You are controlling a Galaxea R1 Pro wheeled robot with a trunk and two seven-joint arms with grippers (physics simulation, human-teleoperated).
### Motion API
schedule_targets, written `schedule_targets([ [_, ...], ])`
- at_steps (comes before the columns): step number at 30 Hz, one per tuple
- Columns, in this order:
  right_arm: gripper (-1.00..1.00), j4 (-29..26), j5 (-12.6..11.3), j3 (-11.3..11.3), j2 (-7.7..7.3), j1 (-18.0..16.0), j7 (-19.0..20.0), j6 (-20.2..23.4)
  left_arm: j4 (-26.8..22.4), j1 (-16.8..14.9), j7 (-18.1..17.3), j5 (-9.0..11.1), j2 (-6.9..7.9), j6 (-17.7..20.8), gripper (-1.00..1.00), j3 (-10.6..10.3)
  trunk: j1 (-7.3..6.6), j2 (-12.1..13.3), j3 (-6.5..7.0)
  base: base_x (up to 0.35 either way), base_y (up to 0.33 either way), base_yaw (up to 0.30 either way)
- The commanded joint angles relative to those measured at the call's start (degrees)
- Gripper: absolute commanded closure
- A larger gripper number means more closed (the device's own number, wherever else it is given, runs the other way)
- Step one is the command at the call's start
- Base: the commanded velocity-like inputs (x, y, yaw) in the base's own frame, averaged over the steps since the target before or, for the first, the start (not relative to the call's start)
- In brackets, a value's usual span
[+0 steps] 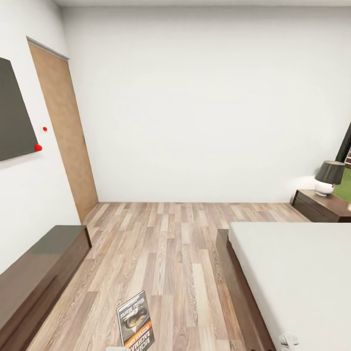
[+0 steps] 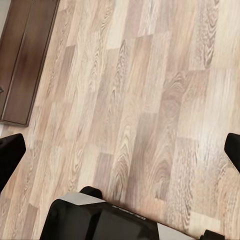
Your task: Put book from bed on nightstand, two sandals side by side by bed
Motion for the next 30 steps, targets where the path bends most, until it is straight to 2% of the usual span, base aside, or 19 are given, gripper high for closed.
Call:
schedule_targets([
  [1,-1.0,0.0,-0.6,0.2,-0.04,0.0,0.1,0.5,0.0,0.0,-0.3,0.4,0.01,-0.1,1.0,0.1,0.05,0.0,-0.02,0.329,0.008,0.0],
  [30,-1.0,0.0,-0.6,0.2,-0.04,0.0,0.1,0.5,0.1,0.0,-0.3,0.4,0.02,-0.1,1.0,0.1,0.05,0.0,-0.02,0.331,0.001,0.0],
])
